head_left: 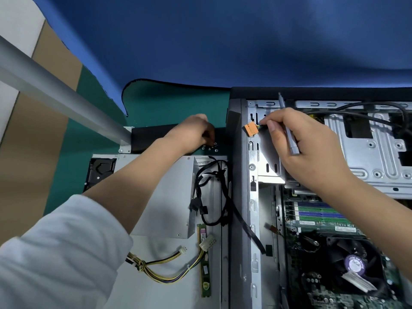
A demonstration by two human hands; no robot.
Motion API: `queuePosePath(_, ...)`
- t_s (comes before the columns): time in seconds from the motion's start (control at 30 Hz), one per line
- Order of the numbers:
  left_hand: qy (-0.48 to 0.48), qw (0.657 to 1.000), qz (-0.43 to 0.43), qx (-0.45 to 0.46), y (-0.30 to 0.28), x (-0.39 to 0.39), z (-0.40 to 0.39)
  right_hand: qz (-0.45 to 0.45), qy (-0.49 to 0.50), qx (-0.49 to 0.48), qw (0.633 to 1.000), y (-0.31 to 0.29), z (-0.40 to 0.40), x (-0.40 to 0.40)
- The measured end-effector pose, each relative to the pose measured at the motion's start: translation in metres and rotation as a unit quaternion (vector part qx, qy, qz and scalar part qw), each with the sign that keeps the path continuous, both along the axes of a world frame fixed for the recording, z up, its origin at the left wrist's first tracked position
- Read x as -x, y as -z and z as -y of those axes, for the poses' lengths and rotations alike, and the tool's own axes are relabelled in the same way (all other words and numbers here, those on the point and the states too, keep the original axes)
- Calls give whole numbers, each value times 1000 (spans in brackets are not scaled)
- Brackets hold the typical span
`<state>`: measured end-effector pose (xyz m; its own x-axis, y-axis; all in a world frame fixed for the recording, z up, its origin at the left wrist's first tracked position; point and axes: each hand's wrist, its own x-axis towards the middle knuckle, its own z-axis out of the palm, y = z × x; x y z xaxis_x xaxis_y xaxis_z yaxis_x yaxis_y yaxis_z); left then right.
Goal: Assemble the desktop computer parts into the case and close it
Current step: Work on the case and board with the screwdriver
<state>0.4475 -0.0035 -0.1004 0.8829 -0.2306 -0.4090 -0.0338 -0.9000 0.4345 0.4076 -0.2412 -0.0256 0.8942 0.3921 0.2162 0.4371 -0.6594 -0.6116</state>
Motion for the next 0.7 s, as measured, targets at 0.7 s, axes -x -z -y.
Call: queuePosePath(0.7, -23, 999, 7, -24, 4, -1, -16, 12, 4, 18, 1000, -2, -1, 1)
